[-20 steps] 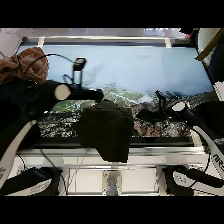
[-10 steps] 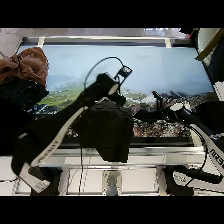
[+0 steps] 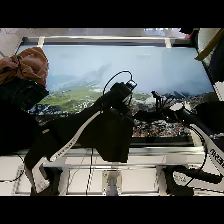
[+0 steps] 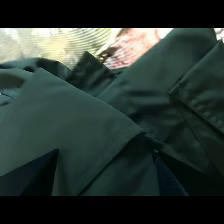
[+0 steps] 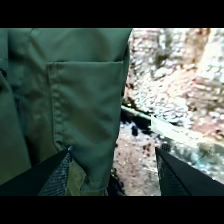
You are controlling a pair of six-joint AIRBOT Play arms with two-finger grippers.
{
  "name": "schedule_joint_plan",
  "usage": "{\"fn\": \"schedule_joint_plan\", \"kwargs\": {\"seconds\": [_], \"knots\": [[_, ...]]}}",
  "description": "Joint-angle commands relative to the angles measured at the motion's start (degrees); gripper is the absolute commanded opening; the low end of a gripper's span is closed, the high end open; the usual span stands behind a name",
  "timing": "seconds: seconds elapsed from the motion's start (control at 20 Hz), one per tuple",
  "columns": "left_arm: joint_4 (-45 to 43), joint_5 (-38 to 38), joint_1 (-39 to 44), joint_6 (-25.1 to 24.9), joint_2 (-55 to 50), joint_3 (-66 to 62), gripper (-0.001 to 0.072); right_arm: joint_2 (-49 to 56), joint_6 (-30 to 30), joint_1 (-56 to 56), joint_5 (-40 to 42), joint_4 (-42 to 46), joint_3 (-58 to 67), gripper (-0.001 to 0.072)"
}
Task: Fold the clothes and pants, and hang the long-sleeved shirts on hangers.
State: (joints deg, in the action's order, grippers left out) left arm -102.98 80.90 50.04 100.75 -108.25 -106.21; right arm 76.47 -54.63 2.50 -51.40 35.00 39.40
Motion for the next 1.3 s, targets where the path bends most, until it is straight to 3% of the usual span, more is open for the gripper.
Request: {"fn": "schedule_joint_plan", "kwargs": {"seconds": [0.0, 0.1, 0.15, 0.25, 0.35, 0.4, 0.5, 0.55, 0.65, 0.8, 0.9, 1.1, 1.25], "knots": [[0.0, 0.8, 0.9, 2.2, -0.7, -0.2, 0.0697, 0.0, 0.4, 0.0, -0.2, 0.0, 0.0, 0.0565], [0.6, 1.4, 0.9, 2.2, -0.7, -0.2, 0.0691, 0.0, 0.6, 0.6, -1.1, 0.1, 0.0, 0.0565], [1.1, 2.1, 0.9, 2.2, -0.7, -0.2, 0.0635, 0.0, 1.3, 1.7, -1.7, 0.2, 0.0, 0.0565], [1.2, 3.0, 0.9, 2.2, -0.7, -0.2, 0.0407, 0.0, 1.6, 5.0, -1.1, 0.3, 0.0, 0.0563], [1.2, 3.0, 0.9, 2.2, -0.7, -0.2, 0.0069, 0.0, 1.6, 8.3, 0.9, 0.9, 0.0, 0.0557], [1.2, 3.0, 0.9, 2.1, -0.7, -0.2, 0.0031, 0.0, 1.6, 9.7, 1.8, 1.2, 0.0, 0.0556], [0.8, 3.1, 0.8, 1.9, -0.6, -0.2, 0.0031, 0.0, 1.6, 11.6, 3.1, 1.4, 0.0, 0.0554], [0.0, 3.5, 0.8, 1.9, -0.3, -0.2, 0.0031, 0.0, 1.6, 12.1, 3.5, 1.4, 0.0, 0.0482], [-3.5, 4.7, 0.8, 1.8, 0.8, -0.2, 0.0031, 0.0, 1.6, 12.2, 5.1, 1.5, 0.0, 0.0018], [-11.8, 7.7, -0.2, 0.2, 4.5, -0.2, 0.0030, -0.2, 1.2, 9.9, 5.4, 3.0, 0.4, 0.0016], [-17.1, 10.1, -2.2, -0.3, 8.4, -0.2, 0.0030, -1.4, 1.1, 6.5, 0.9, 4.0, 1.6, 0.0016], [-18.1, 13.4, -8.7, -1.1, 17.0, -0.2, 0.0031, -7.5, 0.2, -2.6, -11.0, 7.7, 7.5, 0.0016], [-18.1, 14.3, -13.1, -1.1, 22.7, -0.2, 0.0031, -14.1, -3.1, -8.1, -13.7, 12.3, 14.5, 0.0016]]}}
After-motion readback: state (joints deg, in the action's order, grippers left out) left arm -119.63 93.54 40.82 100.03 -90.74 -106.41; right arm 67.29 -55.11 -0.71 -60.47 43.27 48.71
